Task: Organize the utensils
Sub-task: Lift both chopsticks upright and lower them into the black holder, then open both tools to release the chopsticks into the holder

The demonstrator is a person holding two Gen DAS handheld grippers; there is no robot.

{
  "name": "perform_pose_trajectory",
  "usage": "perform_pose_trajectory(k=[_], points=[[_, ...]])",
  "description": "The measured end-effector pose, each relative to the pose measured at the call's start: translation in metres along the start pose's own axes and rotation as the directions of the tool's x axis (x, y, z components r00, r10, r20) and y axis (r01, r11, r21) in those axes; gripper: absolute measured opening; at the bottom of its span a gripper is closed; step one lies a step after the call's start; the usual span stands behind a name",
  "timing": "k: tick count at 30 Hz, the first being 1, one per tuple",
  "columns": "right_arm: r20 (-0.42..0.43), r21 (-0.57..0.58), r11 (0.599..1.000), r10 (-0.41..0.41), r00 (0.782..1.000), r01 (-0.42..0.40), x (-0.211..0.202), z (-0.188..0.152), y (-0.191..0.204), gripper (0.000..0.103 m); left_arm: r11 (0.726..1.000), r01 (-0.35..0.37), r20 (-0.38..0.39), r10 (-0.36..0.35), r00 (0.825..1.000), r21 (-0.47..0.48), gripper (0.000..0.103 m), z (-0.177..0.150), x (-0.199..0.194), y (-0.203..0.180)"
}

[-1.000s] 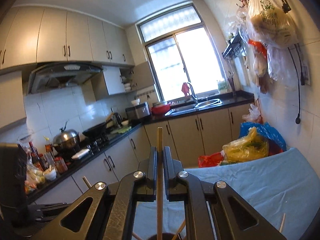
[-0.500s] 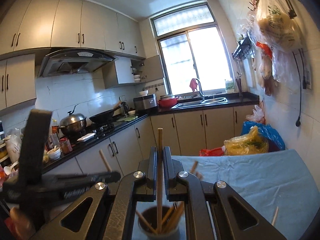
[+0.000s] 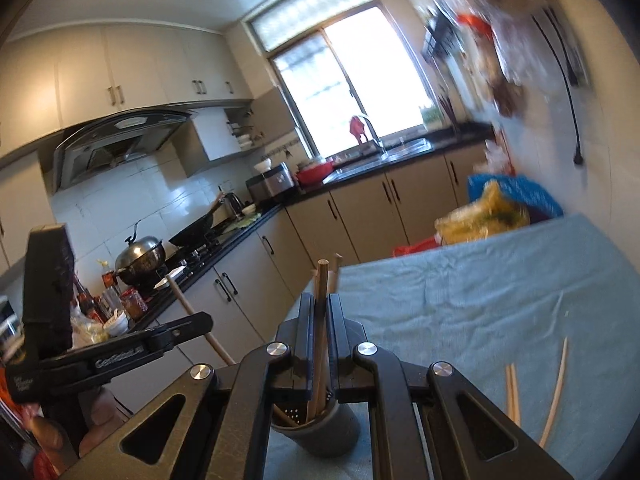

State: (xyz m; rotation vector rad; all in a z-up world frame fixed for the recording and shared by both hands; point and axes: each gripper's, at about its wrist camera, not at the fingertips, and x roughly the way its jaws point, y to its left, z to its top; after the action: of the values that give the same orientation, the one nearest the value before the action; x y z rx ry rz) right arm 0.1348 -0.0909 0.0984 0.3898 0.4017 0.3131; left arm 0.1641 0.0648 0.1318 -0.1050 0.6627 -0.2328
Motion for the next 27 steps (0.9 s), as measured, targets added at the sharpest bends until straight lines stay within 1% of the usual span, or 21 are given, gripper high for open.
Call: perform_pose_trajectory(k=[3,6,13,19,21,23,24,27], points=[[-0.024,0.036,0.999,0.003,1.000,-0.002,0.011,0.003,-0.009,0.006,1.000,0.002,-0.008,-0.002,1.000,-0.003,0.007,0.001,0.006,0.000],[-0.054,0.053,0.998,0.027,0.998,-0.024,0.023,0.011,-0.010,0.006,1.000,0.011,-0.028,-0.012,1.000,-0.014,0.007,0.003,0.016,0.001],[-0.056,0.010,0.999,0.045,0.997,-0.044,0.040,0.032,0.000,0.007,1.000,0.009,-0.059,-0.010,0.998,-0.015,0.007,0.004,0.033,0.004],[-0.086,-0.008,0.999,0.046,0.995,-0.047,0.052,0.032,0.003,0.007,1.000,0.005,-0.089,-0.007,0.996,-0.027,0.007,0.001,0.045,0.008],[-0.102,0.002,0.998,0.055,0.993,-0.055,0.054,0.032,0.001,0.007,0.999,0.004,-0.094,-0.007,0.996,-0.033,0.009,0.001,0.047,0.009],[-0.095,0.007,0.998,0.058,0.994,-0.058,0.050,0.031,0.000,0.007,0.999,0.003,-0.091,-0.006,0.996,-0.034,0.019,0.000,0.046,0.011],[-0.095,0.005,0.998,0.060,0.994,-0.060,0.049,0.033,-0.001,0.007,0.999,0.002,-0.088,-0.005,0.996,-0.033,0.020,0.000,0.046,0.011],[-0.097,0.005,0.998,0.065,0.993,-0.065,0.046,0.033,-0.001,0.007,1.000,0.002,-0.084,-0.004,0.996,-0.030,0.021,0.000,0.043,0.009]])
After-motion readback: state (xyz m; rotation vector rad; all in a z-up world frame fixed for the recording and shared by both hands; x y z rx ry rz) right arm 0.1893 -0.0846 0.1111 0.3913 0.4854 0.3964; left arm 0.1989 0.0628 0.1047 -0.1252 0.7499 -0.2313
